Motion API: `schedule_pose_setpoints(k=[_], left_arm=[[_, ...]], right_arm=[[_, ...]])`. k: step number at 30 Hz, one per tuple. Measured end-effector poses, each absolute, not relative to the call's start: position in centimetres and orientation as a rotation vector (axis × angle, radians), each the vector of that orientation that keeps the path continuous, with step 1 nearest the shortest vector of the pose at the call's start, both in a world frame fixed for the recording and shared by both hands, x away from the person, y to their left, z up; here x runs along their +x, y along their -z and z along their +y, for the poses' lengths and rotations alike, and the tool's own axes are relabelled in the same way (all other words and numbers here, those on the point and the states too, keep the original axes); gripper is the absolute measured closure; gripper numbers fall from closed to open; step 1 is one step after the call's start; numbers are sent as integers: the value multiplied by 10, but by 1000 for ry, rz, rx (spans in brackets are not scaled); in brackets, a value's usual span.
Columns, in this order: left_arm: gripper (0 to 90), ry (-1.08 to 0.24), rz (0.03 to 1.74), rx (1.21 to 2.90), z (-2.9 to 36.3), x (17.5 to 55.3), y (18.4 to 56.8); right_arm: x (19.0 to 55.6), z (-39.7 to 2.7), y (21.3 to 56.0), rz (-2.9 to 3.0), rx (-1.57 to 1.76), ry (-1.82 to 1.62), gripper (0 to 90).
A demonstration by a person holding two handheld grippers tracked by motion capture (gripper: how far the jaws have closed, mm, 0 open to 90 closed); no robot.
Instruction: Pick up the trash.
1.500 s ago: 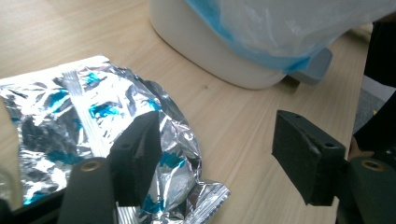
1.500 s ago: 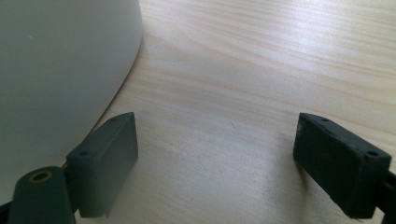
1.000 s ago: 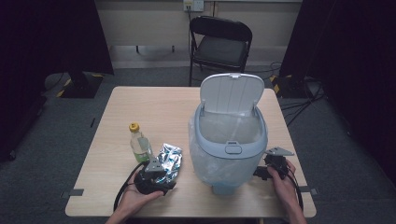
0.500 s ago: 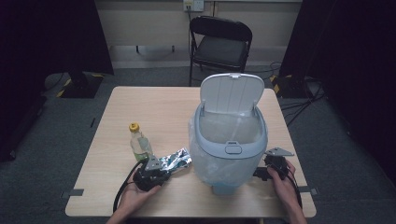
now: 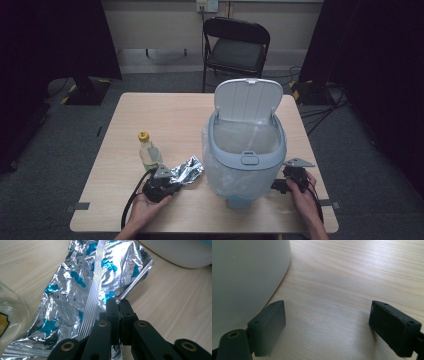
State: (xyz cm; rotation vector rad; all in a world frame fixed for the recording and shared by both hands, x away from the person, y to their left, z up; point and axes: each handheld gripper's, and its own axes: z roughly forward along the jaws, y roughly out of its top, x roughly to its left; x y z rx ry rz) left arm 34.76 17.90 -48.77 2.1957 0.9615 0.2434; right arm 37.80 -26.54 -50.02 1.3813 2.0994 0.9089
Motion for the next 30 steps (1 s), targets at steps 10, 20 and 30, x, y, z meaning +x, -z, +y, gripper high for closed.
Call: schedule_pose_setpoints(k=[10,20,30], left_arm=[[885,-176,946,2101,178,347,484],[883,-176,968,2019,185,348,477],[882,-151,945,1851,193,343,464]], right_arm=[[378,-265,500,2100,1379,-908,132],[378,-266,500,2101,1380,-908,132],[378,-266,500,2101,1379,-909,132]])
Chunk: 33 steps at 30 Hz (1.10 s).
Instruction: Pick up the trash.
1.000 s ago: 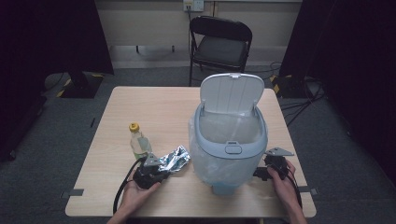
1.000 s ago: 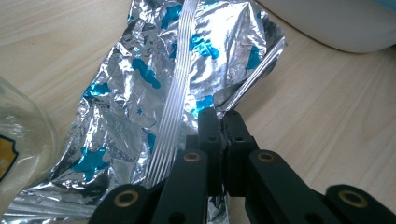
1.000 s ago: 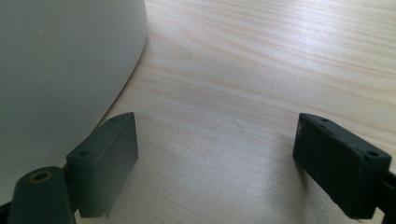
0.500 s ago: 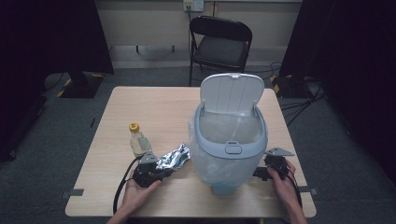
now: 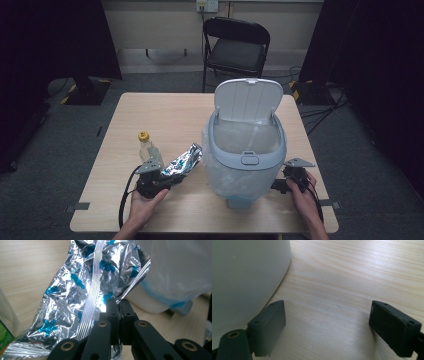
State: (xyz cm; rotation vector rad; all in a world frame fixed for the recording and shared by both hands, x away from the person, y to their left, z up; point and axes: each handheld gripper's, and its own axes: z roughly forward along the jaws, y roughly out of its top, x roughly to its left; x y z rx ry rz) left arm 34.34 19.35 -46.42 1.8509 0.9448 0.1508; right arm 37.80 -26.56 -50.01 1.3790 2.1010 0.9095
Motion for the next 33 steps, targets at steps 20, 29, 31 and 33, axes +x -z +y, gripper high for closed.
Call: schedule_pose_setpoints(k=[20,29,31,33], left_arm=[[881,-247,873,1702,214,333,418],[880,-261,838,1683,211,332,406],[880,-262,819,1679,211,332,402],[877,-280,808,1665,210,332,396]], right_arm=[[378,-266,500,2101,1379,-909,132],[378,-266,500,2101,1379,-909,132],[378,-266,500,2101,1379,-909,132],[378,-266,500,2102,1379,-909,132]])
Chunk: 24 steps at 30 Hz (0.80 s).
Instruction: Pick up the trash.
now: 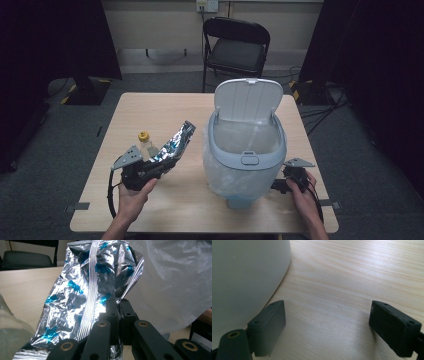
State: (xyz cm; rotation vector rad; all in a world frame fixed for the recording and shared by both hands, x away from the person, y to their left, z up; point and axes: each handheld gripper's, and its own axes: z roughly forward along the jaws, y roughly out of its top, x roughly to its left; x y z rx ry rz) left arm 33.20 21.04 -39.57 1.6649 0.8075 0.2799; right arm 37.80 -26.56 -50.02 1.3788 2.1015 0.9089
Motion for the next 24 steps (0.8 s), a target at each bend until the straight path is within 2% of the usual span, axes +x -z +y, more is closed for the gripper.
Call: schedule_pose_setpoints(k=[24], left_arm=[[877,-355,727,1558,217,341,341]], right_arm=[[378,-266,500,2101,1380,-909,132]])
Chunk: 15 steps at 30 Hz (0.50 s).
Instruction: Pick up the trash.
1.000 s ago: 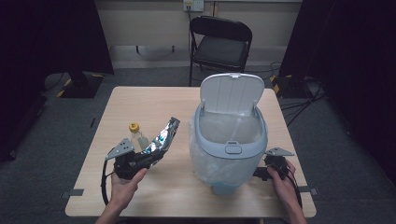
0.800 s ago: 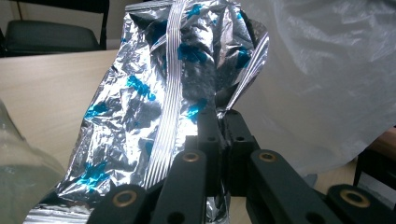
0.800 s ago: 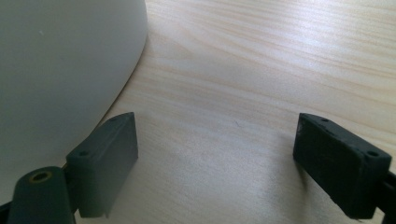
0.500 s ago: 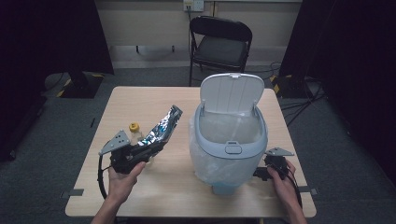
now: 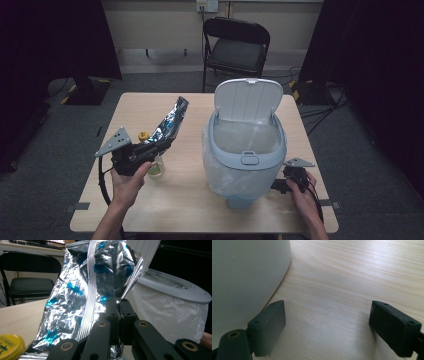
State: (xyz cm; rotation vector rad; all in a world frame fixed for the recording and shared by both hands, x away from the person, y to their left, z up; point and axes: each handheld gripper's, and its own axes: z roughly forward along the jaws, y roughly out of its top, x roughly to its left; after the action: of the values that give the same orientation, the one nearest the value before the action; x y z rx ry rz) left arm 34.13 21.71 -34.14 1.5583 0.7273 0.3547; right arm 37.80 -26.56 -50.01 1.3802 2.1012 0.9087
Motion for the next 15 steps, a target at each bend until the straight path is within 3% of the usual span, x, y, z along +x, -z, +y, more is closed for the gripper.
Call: schedule_pose_setpoints(k=[15], left_arm=[[877,-389,670,1501,213,349,308]], right_arm=[[378,-266,500,2101,1381,-909,132]])
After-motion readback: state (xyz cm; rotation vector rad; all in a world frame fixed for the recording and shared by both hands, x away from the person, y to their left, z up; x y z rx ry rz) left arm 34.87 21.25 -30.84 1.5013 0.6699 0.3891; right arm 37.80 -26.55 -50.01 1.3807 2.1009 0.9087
